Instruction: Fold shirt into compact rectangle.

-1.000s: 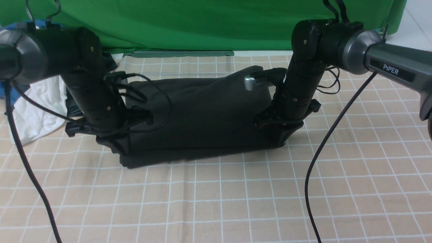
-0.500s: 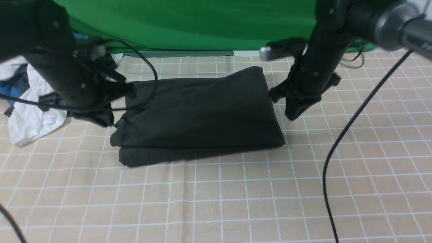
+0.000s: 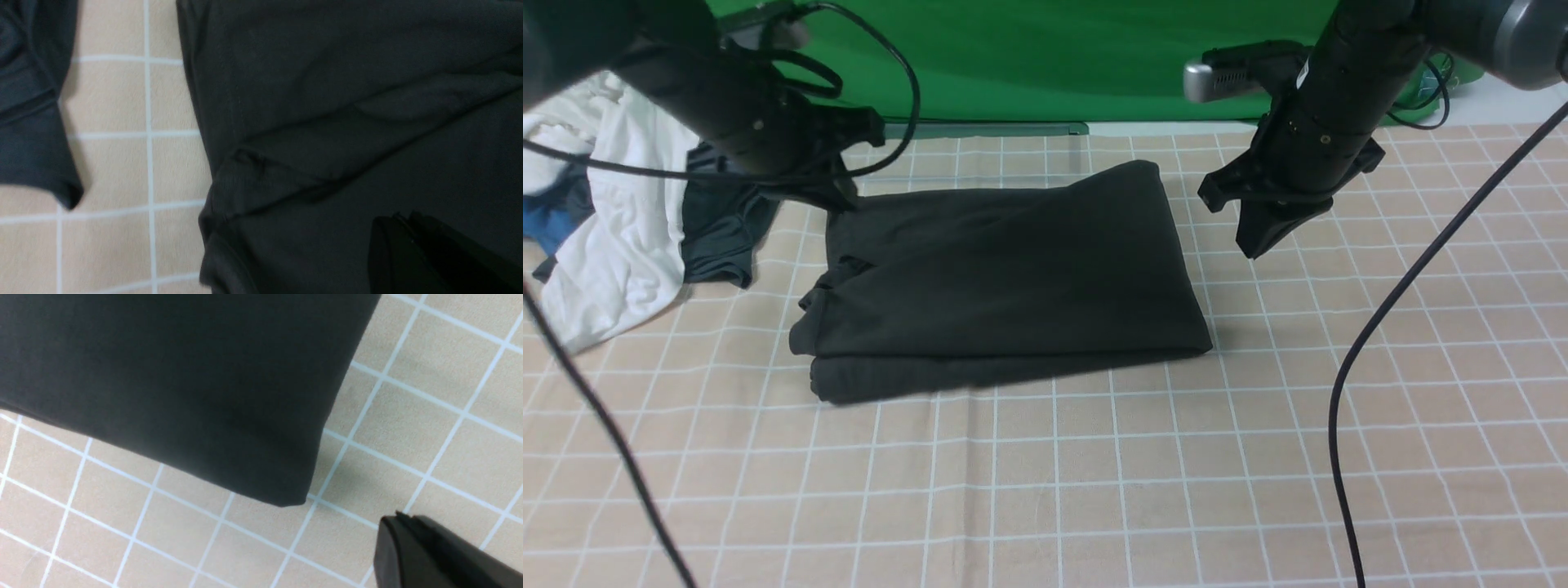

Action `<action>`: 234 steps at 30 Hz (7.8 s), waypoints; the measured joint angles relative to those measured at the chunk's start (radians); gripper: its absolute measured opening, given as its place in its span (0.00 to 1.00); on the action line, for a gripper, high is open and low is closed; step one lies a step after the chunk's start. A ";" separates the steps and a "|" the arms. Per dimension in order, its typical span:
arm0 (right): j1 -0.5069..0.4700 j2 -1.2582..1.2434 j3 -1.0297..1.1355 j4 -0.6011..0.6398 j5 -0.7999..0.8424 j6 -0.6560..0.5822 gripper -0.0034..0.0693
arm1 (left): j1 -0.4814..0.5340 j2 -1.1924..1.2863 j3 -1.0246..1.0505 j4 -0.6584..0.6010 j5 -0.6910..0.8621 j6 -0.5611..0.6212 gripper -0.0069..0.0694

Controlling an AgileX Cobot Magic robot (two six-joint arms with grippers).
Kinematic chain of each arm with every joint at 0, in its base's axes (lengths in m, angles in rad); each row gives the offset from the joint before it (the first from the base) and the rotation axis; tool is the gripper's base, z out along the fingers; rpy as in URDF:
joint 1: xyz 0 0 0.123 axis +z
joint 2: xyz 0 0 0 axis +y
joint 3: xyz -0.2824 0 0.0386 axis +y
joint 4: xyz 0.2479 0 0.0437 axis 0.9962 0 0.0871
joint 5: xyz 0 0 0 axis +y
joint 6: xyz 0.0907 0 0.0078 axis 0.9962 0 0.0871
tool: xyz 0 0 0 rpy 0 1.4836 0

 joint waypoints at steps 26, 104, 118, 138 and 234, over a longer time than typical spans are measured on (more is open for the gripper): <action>0.000 0.000 0.000 0.000 -0.032 -0.020 0.12 | -0.057 0.226 -0.076 -0.003 0.026 0.254 0.14; 0.002 0.000 0.000 0.018 -0.102 -0.020 0.14 | -0.056 0.203 -0.076 0.171 -0.143 0.271 0.14; 0.002 -0.001 -0.008 0.025 -0.037 -0.020 0.17 | -0.056 0.052 -0.066 0.174 -0.030 0.161 0.37; 0.072 -0.001 -0.008 0.062 -0.052 -0.049 0.12 | -0.051 -0.038 0.296 0.024 -0.138 0.128 0.11; 0.057 -0.787 0.388 -0.185 -0.090 0.129 0.11 | -0.125 -0.996 0.824 -0.013 -0.042 0.081 0.12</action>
